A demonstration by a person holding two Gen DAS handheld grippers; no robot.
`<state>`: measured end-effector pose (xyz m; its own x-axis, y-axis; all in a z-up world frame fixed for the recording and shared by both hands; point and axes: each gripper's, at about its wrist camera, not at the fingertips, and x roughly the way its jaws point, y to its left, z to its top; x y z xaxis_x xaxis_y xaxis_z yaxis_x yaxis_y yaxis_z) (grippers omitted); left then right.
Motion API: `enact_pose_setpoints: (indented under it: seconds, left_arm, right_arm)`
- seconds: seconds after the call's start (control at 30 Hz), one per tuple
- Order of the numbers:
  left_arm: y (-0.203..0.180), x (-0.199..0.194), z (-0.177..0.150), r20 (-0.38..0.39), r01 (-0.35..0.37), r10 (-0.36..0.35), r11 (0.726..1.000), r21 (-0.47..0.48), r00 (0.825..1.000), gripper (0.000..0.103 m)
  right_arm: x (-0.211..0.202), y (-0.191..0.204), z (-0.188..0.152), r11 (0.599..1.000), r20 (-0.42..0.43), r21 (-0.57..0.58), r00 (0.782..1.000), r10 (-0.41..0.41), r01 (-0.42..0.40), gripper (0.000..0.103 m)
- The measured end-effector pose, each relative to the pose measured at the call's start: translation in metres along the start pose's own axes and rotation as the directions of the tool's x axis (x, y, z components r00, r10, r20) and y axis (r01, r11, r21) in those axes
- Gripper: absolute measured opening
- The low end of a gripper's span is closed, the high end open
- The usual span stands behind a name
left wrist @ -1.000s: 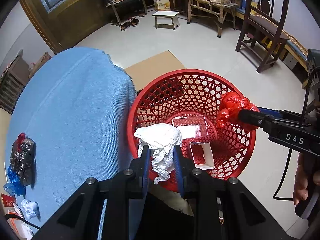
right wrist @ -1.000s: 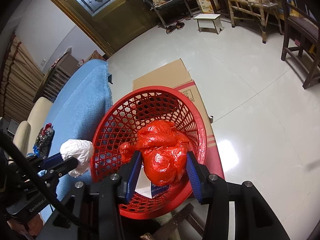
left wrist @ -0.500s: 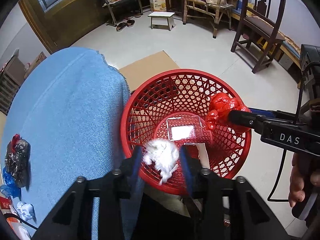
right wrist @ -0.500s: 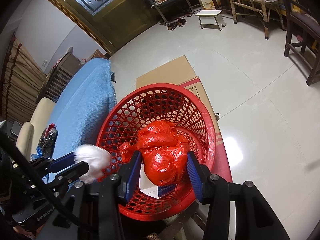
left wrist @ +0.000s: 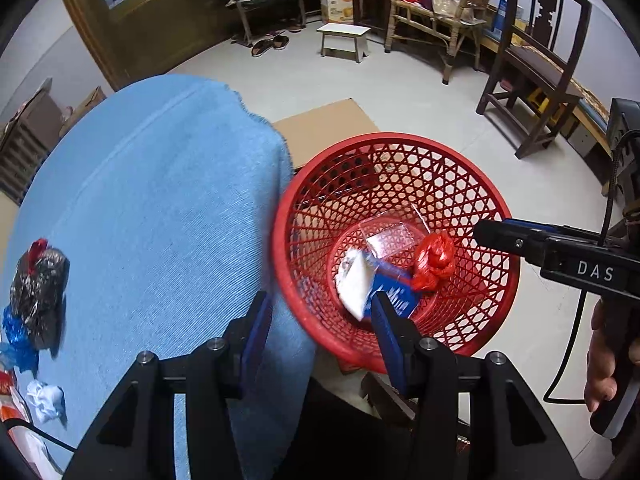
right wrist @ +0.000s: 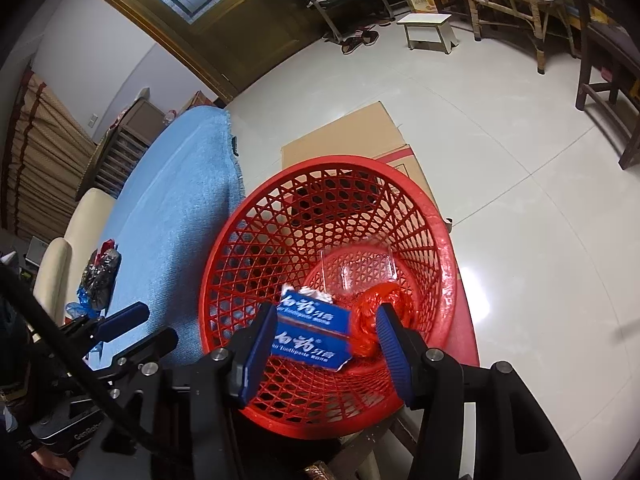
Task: Collect trash
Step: 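Move both empty grippers back over the table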
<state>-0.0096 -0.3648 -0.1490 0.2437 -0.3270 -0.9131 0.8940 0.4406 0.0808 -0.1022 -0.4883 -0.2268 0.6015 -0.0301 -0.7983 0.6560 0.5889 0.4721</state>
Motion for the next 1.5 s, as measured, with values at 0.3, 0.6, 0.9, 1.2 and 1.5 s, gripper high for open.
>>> enact_pose_setpoints:
  seconds: [0.3, 0.6, 0.9, 1.2, 1.5]
  left_arm:
    - [0.004, -0.013, -0.013, 0.021, -0.015, 0.015, 1.0, 0.001, 1.0, 0.052]
    - [0.017, -0.024, -0.025, 0.032, -0.02, 0.021, 0.999, -0.04, 0.999, 0.052]
    - [0.033, -0.035, -0.037, 0.05, -0.027, 0.031, 0.996, -0.088, 0.998, 0.053]
    - [0.05, -0.048, -0.049, 0.07, -0.037, 0.047, 0.991, -0.132, 0.996, 0.053]
    - [0.075, -0.061, -0.064, 0.083, -0.049, 0.067, 0.979, -0.2, 0.994, 0.053]
  right_arm:
    - [0.003, 0.014, -0.002, 1.0, -0.007, -0.021, 1.0, 0.006, -0.006, 0.056]
    - [0.007, 0.028, -0.003, 0.999, -0.016, -0.043, 1.0, 0.012, -0.013, 0.056]
    - [0.007, 0.049, -0.004, 0.996, -0.017, -0.084, 1.0, 0.022, -0.023, 0.056]
    - [0.007, 0.078, -0.006, 0.992, -0.008, -0.126, 1.0, 0.029, -0.03, 0.055]
    - [0.008, 0.106, -0.012, 0.983, -0.003, -0.18, 0.999, 0.043, -0.043, 0.056]
